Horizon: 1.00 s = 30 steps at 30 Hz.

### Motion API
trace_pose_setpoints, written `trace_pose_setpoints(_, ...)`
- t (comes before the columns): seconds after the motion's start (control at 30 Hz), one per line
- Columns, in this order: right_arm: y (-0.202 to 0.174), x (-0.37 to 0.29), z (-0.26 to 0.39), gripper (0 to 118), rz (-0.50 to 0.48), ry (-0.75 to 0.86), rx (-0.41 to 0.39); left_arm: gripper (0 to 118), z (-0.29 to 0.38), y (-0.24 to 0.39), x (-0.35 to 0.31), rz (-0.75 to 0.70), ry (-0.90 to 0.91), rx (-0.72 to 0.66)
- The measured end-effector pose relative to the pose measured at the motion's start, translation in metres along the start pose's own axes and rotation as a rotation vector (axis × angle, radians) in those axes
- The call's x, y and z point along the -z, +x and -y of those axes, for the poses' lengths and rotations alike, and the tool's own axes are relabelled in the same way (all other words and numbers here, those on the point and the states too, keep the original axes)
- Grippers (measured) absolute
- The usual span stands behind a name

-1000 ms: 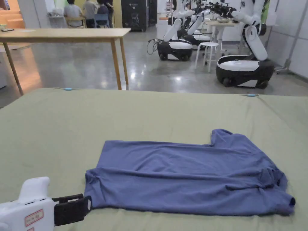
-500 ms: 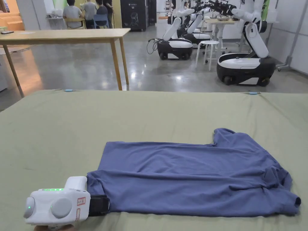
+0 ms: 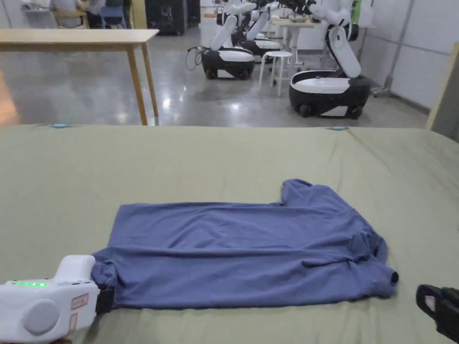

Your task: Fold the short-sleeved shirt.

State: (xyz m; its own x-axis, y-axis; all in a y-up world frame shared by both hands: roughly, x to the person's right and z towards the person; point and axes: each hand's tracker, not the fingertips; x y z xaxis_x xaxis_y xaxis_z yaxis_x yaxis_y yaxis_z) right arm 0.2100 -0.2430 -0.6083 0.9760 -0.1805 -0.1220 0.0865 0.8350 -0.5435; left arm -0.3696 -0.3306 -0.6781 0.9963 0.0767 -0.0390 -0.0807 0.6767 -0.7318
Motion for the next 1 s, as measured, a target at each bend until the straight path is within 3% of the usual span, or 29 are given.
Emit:
trace_pose_setpoints(0.13,0.031,0.082,-0.021,3,0.042,-0.135,0.004,7,0.001,0.002,-0.004,-0.001,0.015,0.003)
trace_pose_setpoints(0.17,0.036,0.098,-0.023,37,0.057,-0.152,0.025,7,0.001,0.001,-0.005,0.002,0.017,0.000)
trace_pose_setpoints(0.2,0.042,0.114,-0.024,81,0.039,-0.173,0.036,7,0.005,0.011,-0.015,0.008,0.020,-0.008)
trace_pose_setpoints(0.23,0.046,0.128,-0.024,112,0.023,-0.217,0.039,7,0.006,0.012,-0.016,0.013,0.023,-0.014)
trace_pose_setpoints(0.27,0.050,0.140,-0.024,118,0.011,-0.248,0.038,7,0.005,0.012,-0.016,0.016,0.021,-0.017)
trace_pose_setpoints(0.37,0.052,0.171,-0.022,111,0.111,-0.316,0.020,7,0.005,0.014,-0.017,0.017,0.016,-0.021)
trace_pose_setpoints(0.43,0.053,0.186,-0.018,106,0.110,-0.369,0.025,7,0.006,0.018,-0.018,0.017,0.013,-0.021)
trace_pose_setpoints(0.5,0.049,0.195,-0.014,93,0.097,-0.397,0.049,7,0.004,0.017,-0.017,0.014,0.014,-0.019)
trace_pose_setpoints(0.57,0.036,0.193,-0.010,86,0.159,-0.373,-0.032,7,0.006,0.020,-0.017,0.012,0.013,-0.016)
trace_pose_setpoints(0.63,0.026,0.189,-0.010,69,0.159,-0.381,-0.097,7,0.005,0.018,-0.014,0.009,0.007,-0.009)
trace_pose_setpoints(0.77,0.013,0.188,-0.011,13,0.173,-0.384,-0.148,7,0.005,0.018,-0.011,0.011,0.002,-0.013)
trace_pose_setpoints(0.83,0.013,0.189,-0.012,12,0.100,-0.362,-0.120,7,0.006,0.019,-0.012,0.010,0.002,-0.013)
trace_pose_setpoints(0.87,0.011,0.190,-0.012,12,0.152,-0.368,-0.121,7,0.005,0.016,-0.011,0.010,0.003,-0.012)
trace_pose_setpoints(1.0,0.015,0.176,-0.011,12,0.136,-0.347,-0.109,7,0.005,0.009,-0.024,0.022,0.025,-0.014)
